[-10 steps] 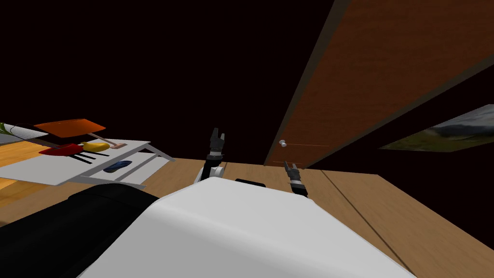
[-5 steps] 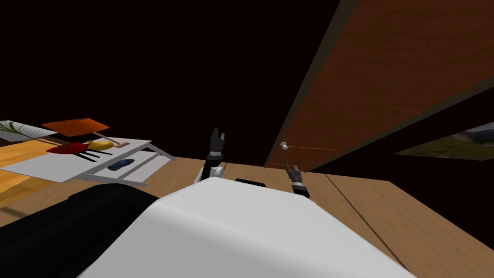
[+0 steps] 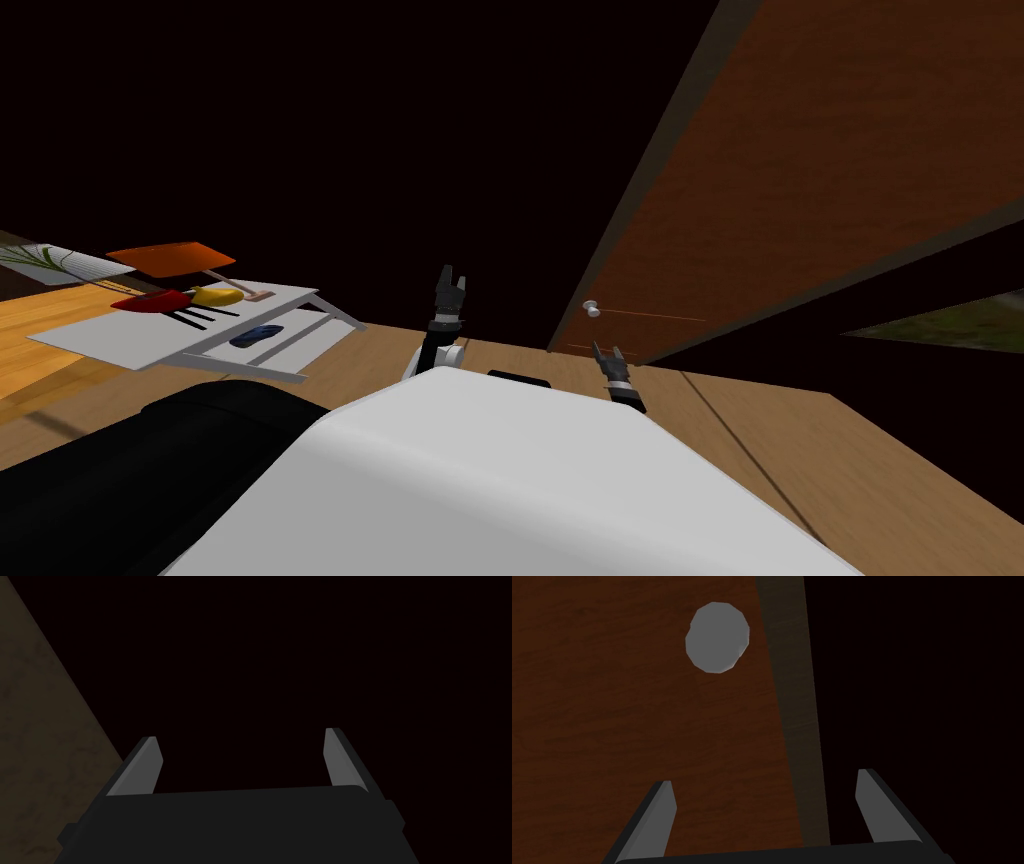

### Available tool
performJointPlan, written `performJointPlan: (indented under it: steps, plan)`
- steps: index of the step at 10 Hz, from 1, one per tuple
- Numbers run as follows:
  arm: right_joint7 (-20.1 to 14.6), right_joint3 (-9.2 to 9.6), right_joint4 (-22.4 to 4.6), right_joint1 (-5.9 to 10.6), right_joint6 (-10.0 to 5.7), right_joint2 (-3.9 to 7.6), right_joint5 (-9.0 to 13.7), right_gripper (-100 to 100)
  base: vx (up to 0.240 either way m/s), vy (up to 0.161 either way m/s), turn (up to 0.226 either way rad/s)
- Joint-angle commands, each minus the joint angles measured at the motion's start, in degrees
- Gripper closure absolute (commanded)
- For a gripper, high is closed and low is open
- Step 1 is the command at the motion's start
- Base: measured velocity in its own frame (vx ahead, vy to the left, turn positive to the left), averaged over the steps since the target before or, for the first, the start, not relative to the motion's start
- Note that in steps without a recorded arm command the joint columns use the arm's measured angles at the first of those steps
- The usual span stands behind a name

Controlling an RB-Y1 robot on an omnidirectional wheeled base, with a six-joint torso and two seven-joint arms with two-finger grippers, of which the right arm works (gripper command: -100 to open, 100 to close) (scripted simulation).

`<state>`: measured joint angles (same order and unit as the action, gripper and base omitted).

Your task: Pull the door open

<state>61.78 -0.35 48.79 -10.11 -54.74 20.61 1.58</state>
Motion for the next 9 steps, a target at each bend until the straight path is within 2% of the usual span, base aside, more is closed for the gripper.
performJointPlan:
  steps: [1,5,7,9]
  plan:
    - [1.69,-0.12,-1.77,0.17,-0.62,0.47,-0.07,-100,0.105,-0.06,0.063]
    - [5.63,-0.4,-7.25,1.46,-2.25,1.56,-0.27,-100,0.118,-0.059,0.079]
    - [5.65,-0.39,-7.64,1.59,-2.43,1.58,-0.27,-100,0.045,-0.046,0.029]
    - [5.97,-0.64,-8.1,2.15,-2.1,1.4,-0.2,-100,0.16,-0.009,0.035]
